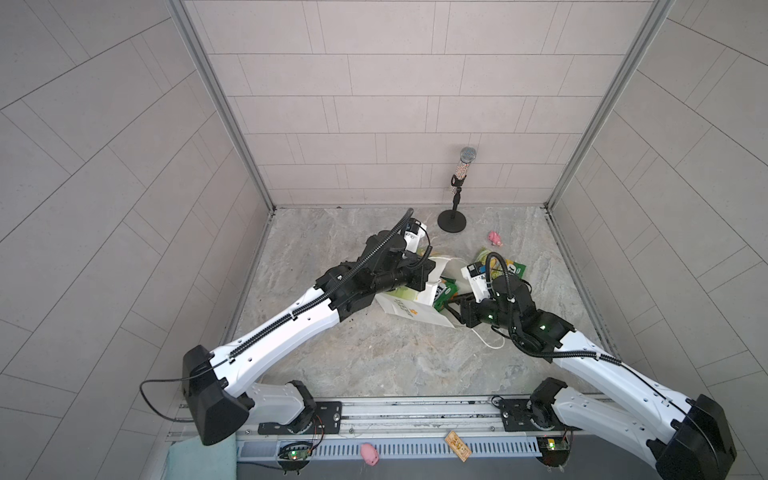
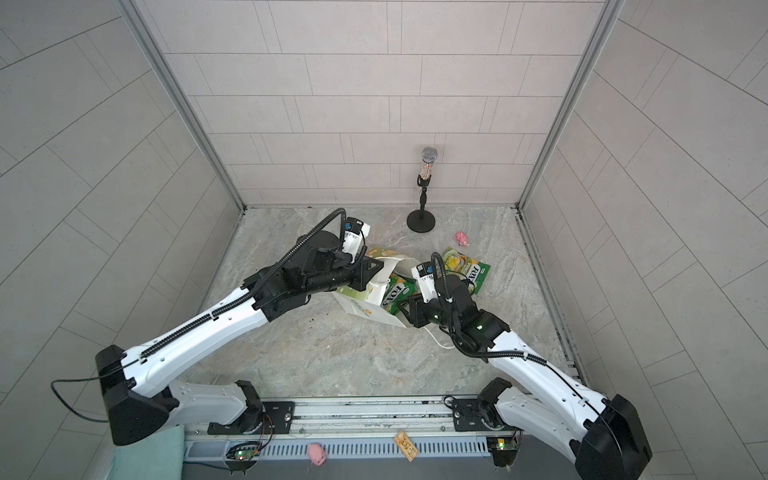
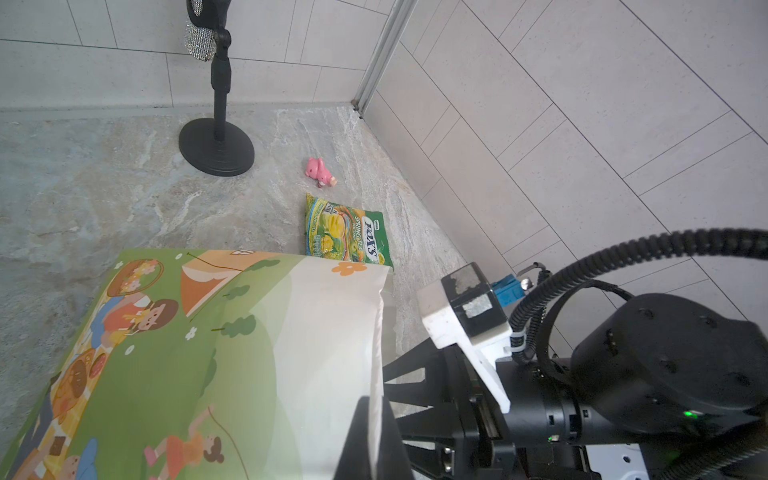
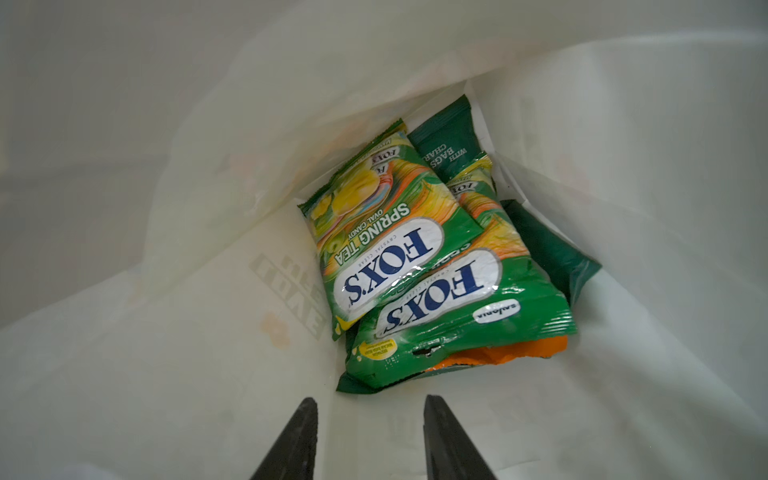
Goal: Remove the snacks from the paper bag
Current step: 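Move the right gripper back into the bag opening toward the remaining packets, then reach the right gripper deeper into the bag and grasp a green FOX'S packet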
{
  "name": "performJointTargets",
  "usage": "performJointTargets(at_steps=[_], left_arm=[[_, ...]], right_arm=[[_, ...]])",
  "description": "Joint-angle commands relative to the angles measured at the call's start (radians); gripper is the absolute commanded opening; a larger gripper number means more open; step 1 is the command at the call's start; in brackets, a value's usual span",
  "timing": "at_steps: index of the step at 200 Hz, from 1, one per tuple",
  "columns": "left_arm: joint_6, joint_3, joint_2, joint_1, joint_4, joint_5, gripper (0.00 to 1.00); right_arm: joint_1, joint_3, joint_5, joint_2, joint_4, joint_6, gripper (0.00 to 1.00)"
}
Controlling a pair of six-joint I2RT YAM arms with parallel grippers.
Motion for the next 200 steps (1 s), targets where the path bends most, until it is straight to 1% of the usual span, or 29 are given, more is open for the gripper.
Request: performJointTargets(at_steps=[1, 26, 49, 61, 74, 106, 129, 157, 168, 200], left_arm=[[0.002, -0.010, -0.015, 0.005, 0.027, 0.007, 0.00], [0.002, -0.014, -0.016, 0.004, 0.028, 0.003, 0.00], [0.001, -0.015, -0.016, 0.004, 0.027, 0.005, 0.00], [0.002, -0.016, -0.017, 0.004, 0.027, 0.005, 0.00], [0.003, -0.019, -0.017, 0.004, 0.027, 0.008, 0.00], [0.005, -0.023, -0.022, 0.004, 0.024, 0.011, 0.00], [0.006, -0.024, -0.025, 0.004, 0.024, 0.010, 0.00], [0.003, -0.028, -0.025, 0.003, 0.024, 0.004, 0.00], [0.003, -0.026, -0.023, 0.004, 0.024, 0.003, 0.00], [-0.001, -0.027, -0.023, 0.003, 0.028, 0.000, 0.00]], right_arm=[[0.027, -0.008, 0.069, 0.031, 0.039, 0.009, 0.44], [0.068, -0.009, 0.077, 0.058, 0.040, 0.001, 0.50], [0.101, -0.017, 0.105, 0.062, 0.046, -0.003, 0.60], [0.115, -0.023, 0.114, 0.065, 0.057, -0.002, 0.64], [0.127, -0.024, 0.117, 0.072, 0.067, -0.001, 0.66], [0.157, -0.011, 0.115, 0.111, 0.069, -0.017, 0.67], [0.162, -0.013, 0.142, 0.117, 0.074, 0.007, 0.66], [0.164, -0.043, 0.231, 0.091, 0.113, 0.088, 0.65], [0.164, -0.055, 0.259, 0.082, 0.127, 0.124, 0.61], [0.164, -0.071, 0.401, 0.087, 0.093, 0.264, 0.56]])
